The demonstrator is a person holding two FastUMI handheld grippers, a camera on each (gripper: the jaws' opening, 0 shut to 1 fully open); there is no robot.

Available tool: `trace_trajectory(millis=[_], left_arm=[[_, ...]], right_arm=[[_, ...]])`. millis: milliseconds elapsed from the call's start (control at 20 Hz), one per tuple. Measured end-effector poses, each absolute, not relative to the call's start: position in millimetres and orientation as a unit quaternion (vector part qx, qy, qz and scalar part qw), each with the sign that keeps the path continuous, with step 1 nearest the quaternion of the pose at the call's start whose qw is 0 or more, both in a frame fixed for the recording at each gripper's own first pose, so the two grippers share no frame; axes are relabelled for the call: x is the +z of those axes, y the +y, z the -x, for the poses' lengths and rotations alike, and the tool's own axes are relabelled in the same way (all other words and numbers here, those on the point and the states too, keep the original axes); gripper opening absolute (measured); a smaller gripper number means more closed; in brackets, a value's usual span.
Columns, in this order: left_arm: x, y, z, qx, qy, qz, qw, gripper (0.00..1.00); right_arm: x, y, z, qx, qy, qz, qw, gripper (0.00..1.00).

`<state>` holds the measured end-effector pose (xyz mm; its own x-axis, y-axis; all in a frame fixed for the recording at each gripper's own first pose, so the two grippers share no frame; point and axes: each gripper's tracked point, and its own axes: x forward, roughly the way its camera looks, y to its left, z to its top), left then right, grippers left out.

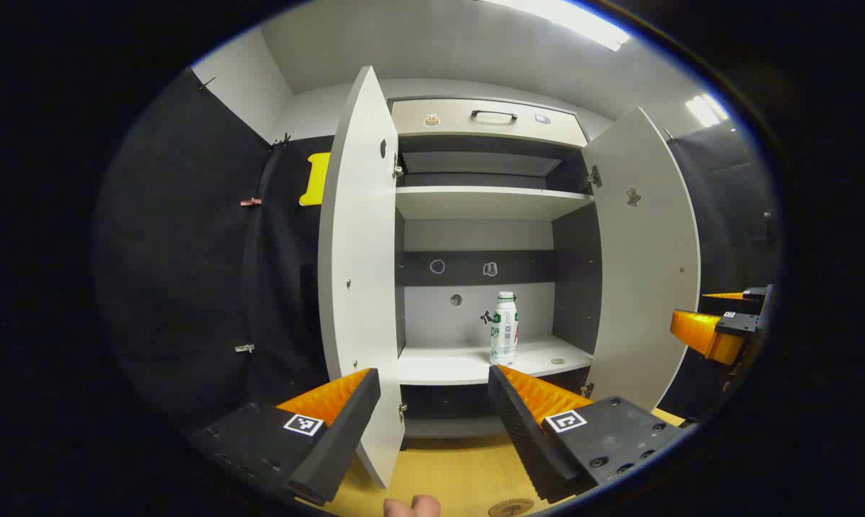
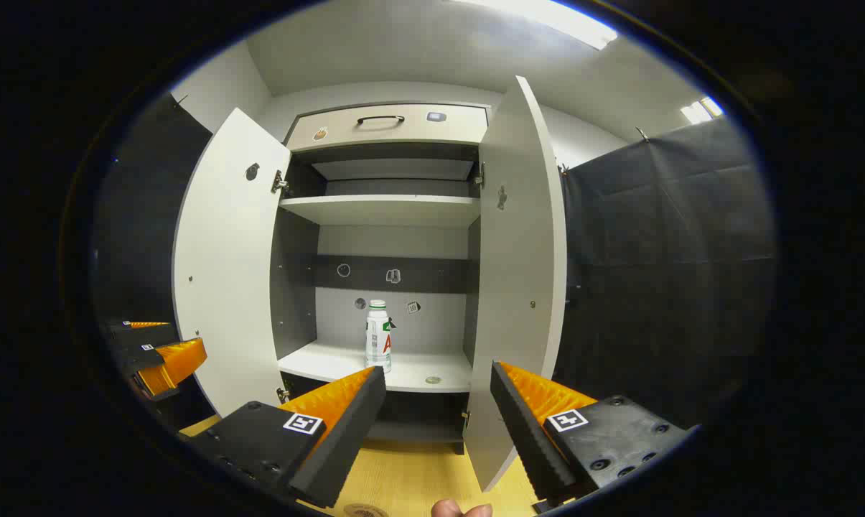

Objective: Grasp the bottle in the cabinet with the left hand and place it on the coaster, then close the right door with the right hand and the left door with the left hand.

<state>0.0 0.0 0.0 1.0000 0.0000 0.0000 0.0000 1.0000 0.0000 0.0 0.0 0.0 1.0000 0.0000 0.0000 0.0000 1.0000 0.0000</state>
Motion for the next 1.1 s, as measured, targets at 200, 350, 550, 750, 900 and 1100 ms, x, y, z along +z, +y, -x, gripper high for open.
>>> trace_trajectory(millis=[200,350,550,750,900,1100], left_arm=[[-4,3,-7,0.009,0.004,0.0,1.0,0.96],[-1,3,-10,0.009,0.002,0.001,1.0,0.96],[2,3,-13,0.004,-0.004,-0.009,1.0,0.96],[2,3,-15,-0.001,-0.005,-0.008,1.0,0.96],[0,0,-18,-0.007,-0.004,-0.007,1.0,0.96],[0,-18,-37,-0.026,-0.006,-0.007,1.0,0.96]], right_arm=[[-1,3,-3,0.005,0.0,0.002,1.0,0.97],[2,3,-5,0.003,-0.004,0.0,1.0,0.97],[6,4,-8,-0.001,-0.012,0.008,1.0,0.97],[9,7,-9,-0.003,-0.017,0.013,1.0,0.97],[9,7,-10,-0.006,-0.018,0.016,1.0,0.97],[13,-3,-7,-0.014,-0.02,0.007,1.0,0.97]])
